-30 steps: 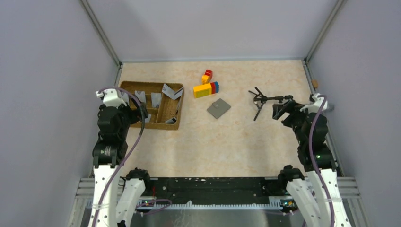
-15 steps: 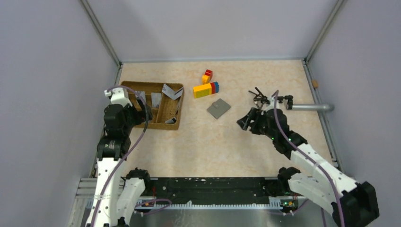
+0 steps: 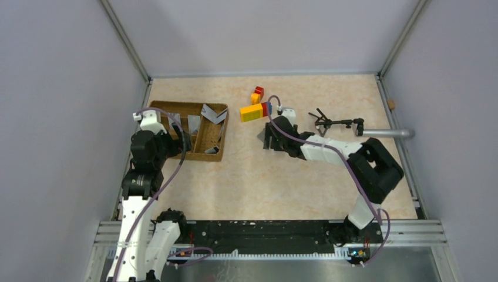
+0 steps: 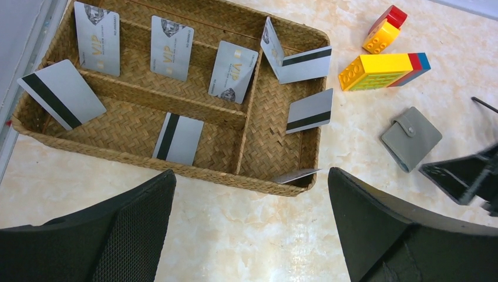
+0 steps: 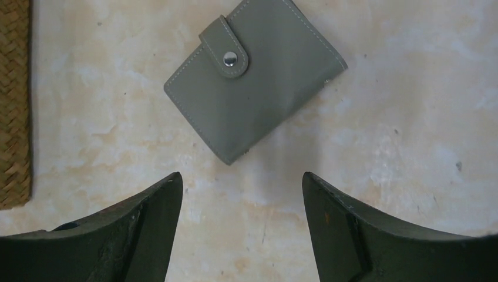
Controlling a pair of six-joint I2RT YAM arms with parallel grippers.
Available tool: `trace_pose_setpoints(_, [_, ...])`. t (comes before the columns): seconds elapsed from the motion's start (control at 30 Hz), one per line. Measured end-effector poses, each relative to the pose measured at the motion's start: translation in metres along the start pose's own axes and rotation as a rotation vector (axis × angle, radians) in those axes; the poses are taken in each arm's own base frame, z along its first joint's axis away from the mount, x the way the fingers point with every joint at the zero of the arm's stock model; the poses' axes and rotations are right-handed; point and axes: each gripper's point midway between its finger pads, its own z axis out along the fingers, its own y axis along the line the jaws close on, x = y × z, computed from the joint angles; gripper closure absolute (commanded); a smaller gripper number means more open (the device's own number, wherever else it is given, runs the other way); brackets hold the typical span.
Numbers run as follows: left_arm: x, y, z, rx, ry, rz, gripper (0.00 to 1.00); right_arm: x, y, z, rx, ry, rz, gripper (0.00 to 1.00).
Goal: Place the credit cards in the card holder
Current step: Open the card holder at the center of the board.
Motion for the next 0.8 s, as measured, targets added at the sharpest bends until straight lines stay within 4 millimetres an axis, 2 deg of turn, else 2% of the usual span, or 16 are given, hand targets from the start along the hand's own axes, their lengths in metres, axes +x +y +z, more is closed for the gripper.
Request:
trace_pose_setpoints(0.2, [0.000,-0.005,-0.001,0.019,-0.005,0.010,0.01,0.017,0.009,0.038,0.057,0.046,-0.117,0.26])
trace_pose_setpoints(0.37, [0.000,-0.009,-0.001,0.033,-0.004,0.018,0.01,0.024,0.011,0.048,0.132,0.048,-0.195,0.26])
trace_pose_setpoints(0.57, [0.000,-0.010,-0.001,0.033,-0.004,0.020,0.01,0.015,-0.018,0.045,0.273,0.002,-0.196,0.28])
trace_pose_setpoints(0.63, [0.001,-0.010,-0.001,0.036,-0.003,0.021,0.01,0.013,-0.035,0.041,0.305,-0.005,-0.179,0.28])
trace_pose_setpoints(0.8, [0.001,-0.011,-0.001,0.040,-0.002,0.025,0.01,0.005,-0.093,0.025,0.398,0.008,-0.136,0.28])
